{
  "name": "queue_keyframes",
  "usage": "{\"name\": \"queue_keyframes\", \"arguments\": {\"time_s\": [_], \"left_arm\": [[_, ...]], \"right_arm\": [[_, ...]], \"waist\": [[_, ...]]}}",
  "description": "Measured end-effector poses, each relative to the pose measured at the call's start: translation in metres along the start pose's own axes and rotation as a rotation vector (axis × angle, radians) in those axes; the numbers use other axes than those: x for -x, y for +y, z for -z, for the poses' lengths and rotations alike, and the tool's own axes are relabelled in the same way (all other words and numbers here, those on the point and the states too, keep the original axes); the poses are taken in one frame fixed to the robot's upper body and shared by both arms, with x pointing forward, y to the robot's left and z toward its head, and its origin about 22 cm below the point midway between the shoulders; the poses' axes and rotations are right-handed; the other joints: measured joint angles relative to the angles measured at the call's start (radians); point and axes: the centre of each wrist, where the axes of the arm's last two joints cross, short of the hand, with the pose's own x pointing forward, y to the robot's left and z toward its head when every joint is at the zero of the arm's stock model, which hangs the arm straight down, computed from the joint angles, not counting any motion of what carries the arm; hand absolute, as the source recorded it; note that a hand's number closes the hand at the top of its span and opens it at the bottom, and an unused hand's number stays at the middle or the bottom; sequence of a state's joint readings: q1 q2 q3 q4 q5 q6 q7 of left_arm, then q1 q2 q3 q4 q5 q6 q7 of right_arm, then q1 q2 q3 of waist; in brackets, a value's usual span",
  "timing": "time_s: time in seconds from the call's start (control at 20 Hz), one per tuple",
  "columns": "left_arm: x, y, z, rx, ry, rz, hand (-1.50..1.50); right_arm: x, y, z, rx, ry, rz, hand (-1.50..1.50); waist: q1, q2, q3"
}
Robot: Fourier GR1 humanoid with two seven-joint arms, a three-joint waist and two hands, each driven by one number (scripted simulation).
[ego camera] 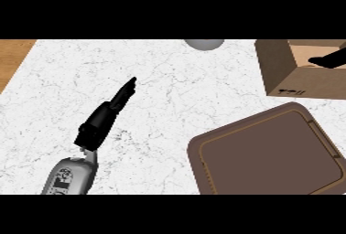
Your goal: Pick the croissant from the tray and place it in the cardboard box
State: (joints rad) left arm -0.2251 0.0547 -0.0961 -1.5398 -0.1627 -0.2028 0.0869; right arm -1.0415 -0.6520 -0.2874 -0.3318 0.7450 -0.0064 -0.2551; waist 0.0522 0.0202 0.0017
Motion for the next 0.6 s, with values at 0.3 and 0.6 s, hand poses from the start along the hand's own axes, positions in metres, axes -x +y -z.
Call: {"name": "queue_keyframes", "arguments": {"time_s": [0.3,0.6], "left_arm": [[0.000,0.001,0.002,0.001,-0.008,-0.006,0.00],[0.000,0.006,0.002,-0.007,-0.006,0.000,0.00]], "right_arm": [[0.014,-0.002,-0.003,0.078,-0.029,0.224,-1.50],[0.035,-0.022,-0.012,0.228,-0.051,0.529,-1.50]], "waist": [[0.001,0.004,0.002],[-0.007,0.002,0.003]]}}
